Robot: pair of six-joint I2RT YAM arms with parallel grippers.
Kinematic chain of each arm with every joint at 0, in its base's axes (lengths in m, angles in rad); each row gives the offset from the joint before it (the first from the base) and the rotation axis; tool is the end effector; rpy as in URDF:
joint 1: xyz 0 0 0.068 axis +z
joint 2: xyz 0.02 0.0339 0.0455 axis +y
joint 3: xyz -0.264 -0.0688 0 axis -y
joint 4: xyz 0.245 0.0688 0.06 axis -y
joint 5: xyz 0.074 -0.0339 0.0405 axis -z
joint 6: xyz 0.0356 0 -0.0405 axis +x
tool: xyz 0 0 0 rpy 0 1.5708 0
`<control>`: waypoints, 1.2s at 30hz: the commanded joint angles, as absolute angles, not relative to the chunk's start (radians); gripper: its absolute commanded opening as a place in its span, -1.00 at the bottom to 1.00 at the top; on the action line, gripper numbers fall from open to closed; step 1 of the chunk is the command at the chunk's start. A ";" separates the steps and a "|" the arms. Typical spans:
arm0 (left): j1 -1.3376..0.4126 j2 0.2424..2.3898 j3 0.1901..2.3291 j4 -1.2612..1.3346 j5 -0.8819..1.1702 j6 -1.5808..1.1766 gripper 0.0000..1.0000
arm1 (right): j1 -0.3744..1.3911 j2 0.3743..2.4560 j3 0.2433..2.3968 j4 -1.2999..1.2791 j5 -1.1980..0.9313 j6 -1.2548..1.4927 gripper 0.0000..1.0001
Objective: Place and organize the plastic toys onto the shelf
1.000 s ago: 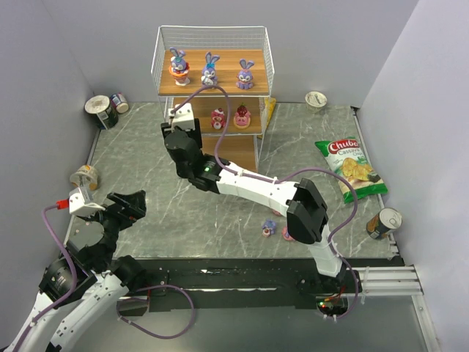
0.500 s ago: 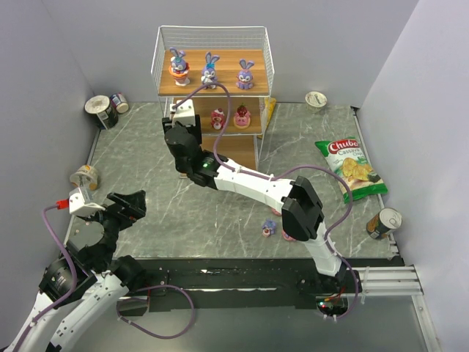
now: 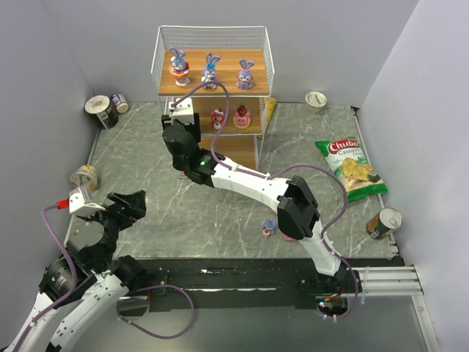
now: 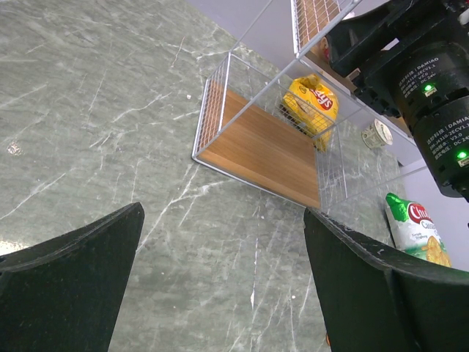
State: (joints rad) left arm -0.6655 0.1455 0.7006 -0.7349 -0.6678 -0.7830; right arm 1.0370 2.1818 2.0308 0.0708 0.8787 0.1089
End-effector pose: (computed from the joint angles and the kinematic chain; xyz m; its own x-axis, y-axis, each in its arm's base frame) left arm 0.0417 -0.0047 0.3137 -0.1036 -0.6228 -0.7755 -0.0953 0.7823 -0.6155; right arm 0.2877 0.4329 0.3444 -0.0578 0.0385 -0.9976 -0.1535 0.9870 0.0470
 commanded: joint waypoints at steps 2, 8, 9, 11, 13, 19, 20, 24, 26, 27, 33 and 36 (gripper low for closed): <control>-0.669 0.149 0.718 -0.730 -0.678 -0.787 0.93 | 1.020 2.203 2.066 0.057 0.939 0.089 -0.25; -0.669 0.150 0.718 -0.730 -0.678 -0.788 0.93 | 1.019 2.200 2.043 0.084 0.933 0.057 -0.10; -0.669 0.149 0.719 -0.730 -0.678 -0.788 0.93 | 1.017 2.197 2.040 0.089 0.928 0.055 -0.08; -0.669 0.150 0.719 -0.730 -0.678 -0.788 0.93 | 1.015 2.201 2.039 0.094 0.925 0.046 -0.01; -0.669 0.150 0.719 -0.732 -0.678 -0.788 0.93 | 1.017 2.206 2.043 0.095 0.927 0.037 0.08; -0.669 0.152 0.719 -0.732 -0.680 -0.788 0.93 | 1.019 2.203 2.040 0.101 0.923 0.035 0.25; -0.667 0.150 0.719 -0.732 -0.680 -0.788 0.93 | 1.017 2.201 2.039 0.104 0.923 0.035 0.28; -0.669 0.150 0.719 -0.732 -0.680 -0.790 0.93 | 1.019 2.181 2.016 0.121 0.916 0.035 0.39; -0.669 0.150 0.719 -0.732 -0.680 -0.788 0.93 | 1.020 2.171 1.991 0.150 0.917 0.026 0.47; -0.669 0.150 0.719 -0.732 -0.680 -0.788 0.93 | 1.022 2.165 1.984 0.159 0.919 0.018 0.48; -0.667 0.150 0.719 -0.733 -0.681 -0.792 0.93 | 1.028 2.138 1.948 0.192 0.930 0.009 0.53; -0.669 0.150 0.718 -0.733 -0.683 -0.792 0.93 | 1.037 2.120 1.924 0.216 0.934 -0.018 0.54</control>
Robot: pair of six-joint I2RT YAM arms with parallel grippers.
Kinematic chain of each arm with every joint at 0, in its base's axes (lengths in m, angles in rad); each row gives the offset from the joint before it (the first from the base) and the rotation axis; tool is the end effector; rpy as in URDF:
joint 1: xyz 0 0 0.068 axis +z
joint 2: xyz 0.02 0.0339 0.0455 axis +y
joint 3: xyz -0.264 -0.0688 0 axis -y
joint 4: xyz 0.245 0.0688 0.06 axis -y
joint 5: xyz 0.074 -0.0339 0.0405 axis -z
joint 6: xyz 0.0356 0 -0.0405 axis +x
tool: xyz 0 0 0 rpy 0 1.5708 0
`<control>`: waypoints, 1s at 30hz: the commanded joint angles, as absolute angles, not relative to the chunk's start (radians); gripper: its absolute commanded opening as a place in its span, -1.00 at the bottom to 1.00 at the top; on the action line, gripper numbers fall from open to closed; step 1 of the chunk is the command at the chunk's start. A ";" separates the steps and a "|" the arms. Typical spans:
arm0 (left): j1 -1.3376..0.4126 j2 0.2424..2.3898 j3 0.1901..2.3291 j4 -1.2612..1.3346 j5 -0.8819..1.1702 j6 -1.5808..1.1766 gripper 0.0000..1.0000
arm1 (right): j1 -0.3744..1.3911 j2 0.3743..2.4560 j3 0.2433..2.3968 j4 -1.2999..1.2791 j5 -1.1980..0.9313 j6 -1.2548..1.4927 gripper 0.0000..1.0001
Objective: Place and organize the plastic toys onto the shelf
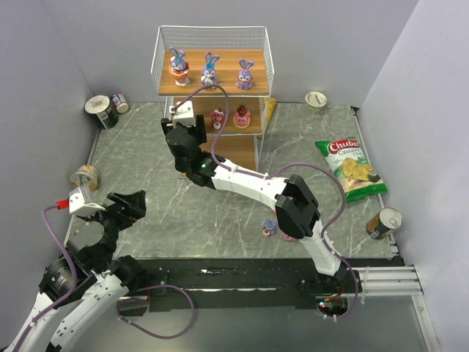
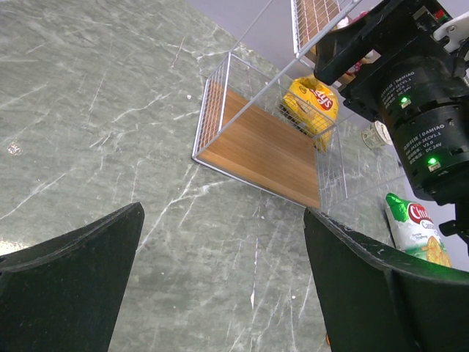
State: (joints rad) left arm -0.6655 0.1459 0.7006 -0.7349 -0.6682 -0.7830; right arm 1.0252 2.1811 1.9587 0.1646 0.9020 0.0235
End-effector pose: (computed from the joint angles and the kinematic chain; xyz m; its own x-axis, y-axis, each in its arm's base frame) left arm 0.0417 -0.0047 0.3137 -0.1036 -0.6226 -0.7757 -0.0958 0.7825 -0.6153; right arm 0.2934 0.4295 0.3288 -0.0329 -0.0261 -0.9991 -0.1228 0.9922 -0.0219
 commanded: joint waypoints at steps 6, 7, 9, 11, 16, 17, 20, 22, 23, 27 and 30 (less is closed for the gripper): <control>-0.669 0.149 0.721 -0.735 -0.684 -0.793 0.93 | 1.057 2.074 1.869 0.265 0.950 -0.046 0.57; -0.669 0.150 0.721 -0.736 -0.686 -0.793 0.93 | 1.063 2.065 1.858 0.284 0.951 -0.049 0.58; -0.669 0.149 0.721 -0.736 -0.687 -0.795 0.93 | 1.069 2.040 1.821 0.307 0.951 -0.066 0.59; -0.669 0.149 0.721 -0.738 -0.687 -0.796 0.93 | 1.080 2.014 1.796 0.346 0.960 -0.087 0.61; -0.669 0.149 0.721 -0.739 -0.690 -0.798 0.93 | 1.106 1.965 1.721 0.400 0.977 -0.126 0.62; -0.669 0.150 0.721 -0.739 -0.690 -0.798 0.93 | 1.120 1.944 1.707 0.409 0.985 -0.132 0.62; -0.669 0.150 0.721 -0.741 -0.693 -0.801 0.93 | 1.141 1.893 1.655 0.436 1.006 -0.152 0.63; -0.669 0.152 0.721 -0.742 -0.696 -0.801 0.93 | 1.158 1.859 1.602 0.454 1.019 -0.167 0.64; -0.669 0.153 0.722 -0.742 -0.696 -0.802 0.93 | 1.166 1.814 1.579 0.454 1.025 -0.170 0.64; -0.669 0.155 0.721 -0.741 -0.693 -0.799 0.93 | 1.219 1.657 1.404 0.404 1.089 -0.132 0.66; -0.667 0.161 0.719 -0.735 -0.684 -0.793 0.93 | 1.230 1.491 1.315 0.077 1.079 0.150 0.69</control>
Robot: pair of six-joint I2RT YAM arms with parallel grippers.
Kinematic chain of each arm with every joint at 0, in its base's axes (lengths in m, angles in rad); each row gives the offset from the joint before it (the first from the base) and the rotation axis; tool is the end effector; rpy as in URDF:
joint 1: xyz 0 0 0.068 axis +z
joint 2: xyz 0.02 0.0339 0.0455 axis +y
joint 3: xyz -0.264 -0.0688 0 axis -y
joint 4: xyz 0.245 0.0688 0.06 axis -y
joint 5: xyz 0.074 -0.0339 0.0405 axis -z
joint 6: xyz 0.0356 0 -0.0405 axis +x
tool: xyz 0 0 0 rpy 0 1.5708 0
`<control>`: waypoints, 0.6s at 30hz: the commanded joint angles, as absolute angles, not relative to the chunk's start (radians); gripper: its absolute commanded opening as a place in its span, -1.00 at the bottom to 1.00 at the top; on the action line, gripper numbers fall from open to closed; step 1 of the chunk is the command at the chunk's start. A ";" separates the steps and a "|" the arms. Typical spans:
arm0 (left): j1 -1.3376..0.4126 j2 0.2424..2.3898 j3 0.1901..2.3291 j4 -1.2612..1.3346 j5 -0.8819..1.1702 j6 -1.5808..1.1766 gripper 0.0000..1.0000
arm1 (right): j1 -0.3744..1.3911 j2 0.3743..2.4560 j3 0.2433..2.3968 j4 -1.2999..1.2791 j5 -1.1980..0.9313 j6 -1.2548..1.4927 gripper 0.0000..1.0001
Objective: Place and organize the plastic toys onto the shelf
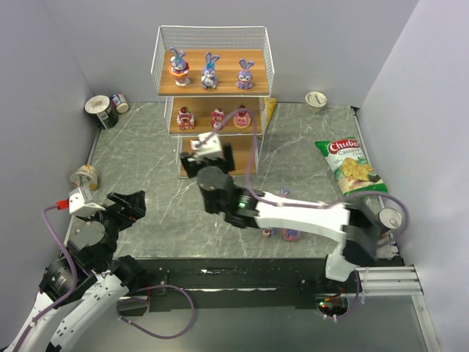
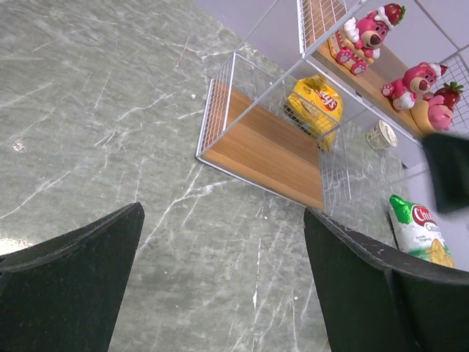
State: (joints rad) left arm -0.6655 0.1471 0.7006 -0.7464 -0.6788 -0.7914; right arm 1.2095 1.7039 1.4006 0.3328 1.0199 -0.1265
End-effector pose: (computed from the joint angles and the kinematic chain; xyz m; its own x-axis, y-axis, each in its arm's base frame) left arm 0.0418 -0.0044 0.3125 -0.1030 -0.6230 -0.7754 -0.1102 0.7819 -0.6135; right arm 0.1695 0.3629 0.3620 0.0341 -0.0965 -0.9947 -0.1858 0.9774 -0.1012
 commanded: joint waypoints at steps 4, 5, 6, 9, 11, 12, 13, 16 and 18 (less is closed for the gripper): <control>-0.669 0.175 0.715 -0.721 -0.664 -0.776 0.93 | 1.218 1.301 1.198 -0.384 1.013 0.576 0.99; -0.669 0.175 0.716 -0.716 -0.660 -0.769 0.93 | 1.213 1.236 1.162 -0.472 1.008 0.634 1.00; -0.669 0.175 0.715 -0.713 -0.649 -0.764 0.93 | 1.210 1.204 1.090 -0.500 1.006 0.732 1.00; -0.669 0.176 0.710 -0.695 -0.623 -0.746 0.93 | 1.186 1.106 0.973 -0.601 0.968 0.876 1.00; -0.669 0.175 0.703 -0.671 -0.601 -0.721 0.93 | 1.184 1.045 0.904 -0.642 0.934 0.937 1.00; -0.669 0.173 0.700 -0.660 -0.571 -0.712 0.93 | 1.186 1.023 0.884 -0.655 0.924 0.960 1.00; -0.669 0.176 0.695 -0.651 -0.555 -0.700 0.93 | 1.184 0.985 0.862 -0.663 0.914 0.977 1.00; -0.669 0.183 0.684 -0.615 -0.494 -0.654 0.93 | 1.178 0.919 0.799 -0.710 0.879 1.037 0.96; -0.669 0.181 0.683 -0.600 -0.476 -0.644 0.93 | 1.166 0.893 0.775 -0.770 0.856 1.069 0.90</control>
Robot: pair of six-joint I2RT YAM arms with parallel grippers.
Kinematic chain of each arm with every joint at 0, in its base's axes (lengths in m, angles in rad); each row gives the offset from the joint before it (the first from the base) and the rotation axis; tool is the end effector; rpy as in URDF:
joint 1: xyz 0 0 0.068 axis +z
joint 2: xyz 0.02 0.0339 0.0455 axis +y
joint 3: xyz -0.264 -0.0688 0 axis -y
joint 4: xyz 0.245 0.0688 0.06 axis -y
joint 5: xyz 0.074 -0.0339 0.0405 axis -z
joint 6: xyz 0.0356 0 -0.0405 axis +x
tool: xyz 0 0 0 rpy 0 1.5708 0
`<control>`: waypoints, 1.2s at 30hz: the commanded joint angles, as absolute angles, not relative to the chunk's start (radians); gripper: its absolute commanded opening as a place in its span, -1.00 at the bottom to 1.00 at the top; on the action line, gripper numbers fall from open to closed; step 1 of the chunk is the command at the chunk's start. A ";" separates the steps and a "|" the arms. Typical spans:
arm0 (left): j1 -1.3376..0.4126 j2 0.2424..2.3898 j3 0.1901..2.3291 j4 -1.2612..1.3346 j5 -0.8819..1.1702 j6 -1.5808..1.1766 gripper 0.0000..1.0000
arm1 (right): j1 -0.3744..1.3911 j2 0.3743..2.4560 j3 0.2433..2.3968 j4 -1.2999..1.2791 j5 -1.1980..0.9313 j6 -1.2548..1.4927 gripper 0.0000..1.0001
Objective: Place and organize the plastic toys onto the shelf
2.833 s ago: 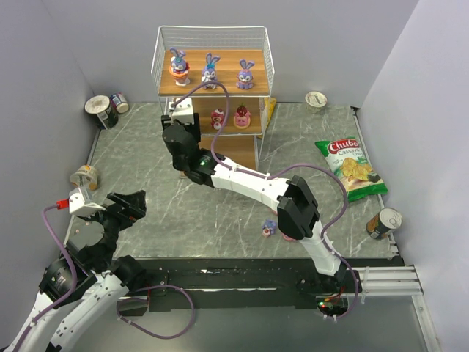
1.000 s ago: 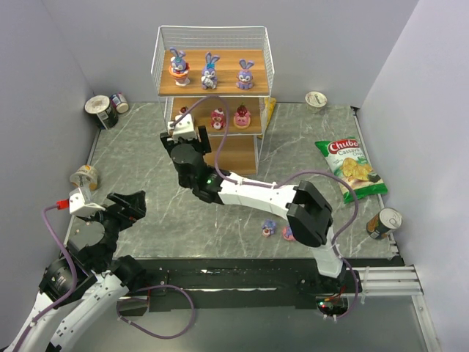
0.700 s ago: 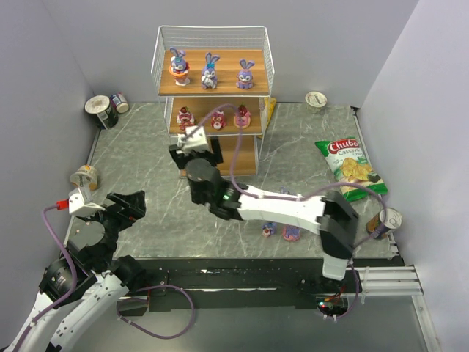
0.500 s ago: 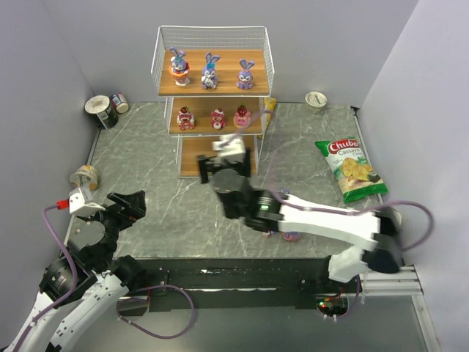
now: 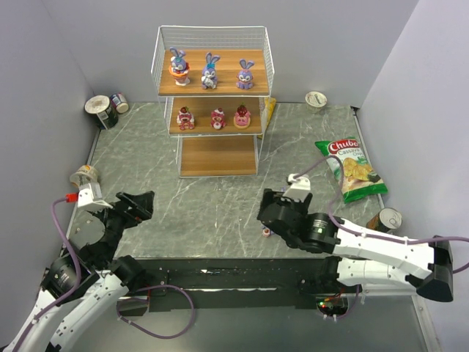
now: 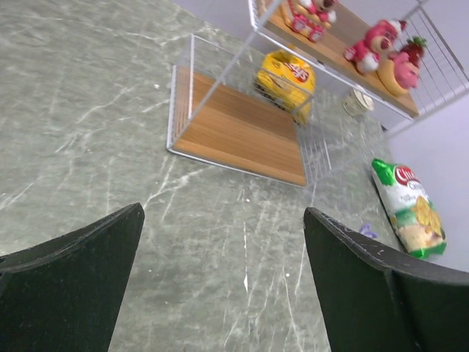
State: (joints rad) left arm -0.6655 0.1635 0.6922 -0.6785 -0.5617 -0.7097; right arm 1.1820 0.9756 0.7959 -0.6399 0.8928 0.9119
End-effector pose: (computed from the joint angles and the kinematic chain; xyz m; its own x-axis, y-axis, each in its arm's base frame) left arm 0.0461 -0.0121 0.3163 -0.1596 -0.5758 -0.8019 0.0057 0.8117 -0.5840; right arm 0.0975 0.1649 0.2769 -0.4692 0.1628 -0.8679 -0.0129 0.9815 0.1911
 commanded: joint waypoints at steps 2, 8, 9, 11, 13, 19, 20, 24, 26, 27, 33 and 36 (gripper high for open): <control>-0.669 0.176 0.678 -0.594 -0.454 -0.637 0.93 | 1.161 0.861 0.744 -0.778 0.832 1.078 0.86; -0.669 0.170 0.672 -0.578 -0.413 -0.629 0.93 | 1.149 0.850 0.655 -0.721 0.733 1.039 0.73; -0.669 0.176 0.670 -0.577 -0.408 -0.627 0.93 | 1.149 0.859 0.653 -0.716 0.727 1.034 0.72; -0.669 0.184 0.667 -0.566 -0.385 -0.618 0.93 | 1.147 0.887 0.644 -0.684 0.710 1.025 0.72; -0.669 0.202 0.669 -0.565 -0.374 -0.614 0.93 | 1.147 0.922 0.631 -0.654 0.692 1.025 0.73; -0.669 0.221 0.673 -0.580 -0.393 -0.626 0.93 | 1.147 1.048 0.574 -0.562 0.669 1.123 0.76; -0.669 0.219 0.673 -0.580 -0.396 -0.627 0.93 | 1.149 1.064 0.574 -0.554 0.667 1.129 0.76; -0.669 0.195 0.672 -0.584 -0.406 -0.634 0.93 | 1.149 1.144 0.566 -0.513 0.670 1.163 0.75; -0.670 0.187 0.670 -0.583 -0.408 -0.635 0.93 | 1.149 1.166 0.563 -0.497 0.676 1.178 0.74; -0.669 0.184 0.669 -0.581 -0.408 -0.634 0.93 | 1.147 1.192 0.563 -0.477 0.686 1.177 0.73; -0.670 0.198 0.670 -0.580 -0.400 -0.630 0.93 | 1.131 1.305 0.583 -0.404 0.681 1.144 0.68; -0.670 0.202 0.672 -0.581 -0.402 -0.632 0.93 | 1.117 1.357 0.591 -0.361 0.670 1.129 0.65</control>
State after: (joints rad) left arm -0.6666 0.1936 0.6731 -0.6086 -0.4049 -0.6392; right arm 1.1378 1.3025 0.5674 -0.4397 0.6594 1.1290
